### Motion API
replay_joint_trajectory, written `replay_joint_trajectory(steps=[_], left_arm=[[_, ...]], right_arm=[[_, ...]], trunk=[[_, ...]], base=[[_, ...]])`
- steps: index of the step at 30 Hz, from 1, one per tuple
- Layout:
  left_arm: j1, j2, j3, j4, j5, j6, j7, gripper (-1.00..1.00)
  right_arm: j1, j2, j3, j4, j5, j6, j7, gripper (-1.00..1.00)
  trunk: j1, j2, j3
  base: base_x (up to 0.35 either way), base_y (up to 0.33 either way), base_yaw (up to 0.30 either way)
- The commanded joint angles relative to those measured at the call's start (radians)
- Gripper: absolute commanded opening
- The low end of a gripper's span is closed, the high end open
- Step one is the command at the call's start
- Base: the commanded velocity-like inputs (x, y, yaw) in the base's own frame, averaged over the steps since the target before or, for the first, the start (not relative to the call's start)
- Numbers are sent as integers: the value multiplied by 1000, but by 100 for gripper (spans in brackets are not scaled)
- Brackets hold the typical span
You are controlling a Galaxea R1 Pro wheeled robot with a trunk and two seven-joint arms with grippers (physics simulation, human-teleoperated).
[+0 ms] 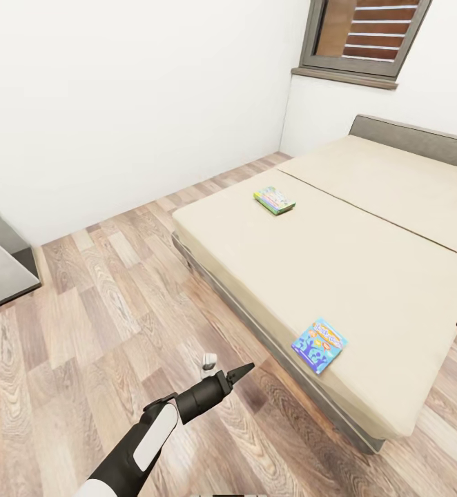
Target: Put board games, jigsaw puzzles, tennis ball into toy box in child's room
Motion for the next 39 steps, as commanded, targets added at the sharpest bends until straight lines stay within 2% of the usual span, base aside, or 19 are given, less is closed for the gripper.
replay_joint_trajectory(steps=[1, 8, 18, 27, 29, 32, 39], left_arm=[[-1, 0, -1, 0, 10, 7, 3, 100], [-1, -2, -2, 1, 10, 4, 11, 100], [-1, -9, -2, 1, 10, 2, 31, 100], [-1, -13, -2, 1, 11, 1, 43, 100], [-1, -14, -2, 1, 11, 0, 44, 100], [-1, -14, -2, 1, 12, 0, 45, 100], [-3, -14, -1, 1, 12, 0, 46, 100]], right_arm=[[-1, 0, -1, 0, -3, 9, 2, 100], [-1, 0, 0, 0, -3, 9, 2, 100], [-3, -3, -3, 0, -1, 9, 1, 100], [-9, -35, -23, 0, 3, 9, -3, 100], [-8, -52, -36, 0, 5, 9, -4, 100], [-7, -64, -47, 0, 6, 9, -5, 100], [-6, -77, -59, 0, 8, 9, -7, 100]], trunk=[[0, 0, -1], [0, 0, -1], [0, 0, -1], [0, 0, -1], [0, 0, -1], [0, 0, -1], [0, 0, -1]], base=[[5, 0, 0], [3, 0, -9], [1, 0, -124], [0, 0, -53], [0, 0, -22], [0, 0, -16], [0, 0, -8]])
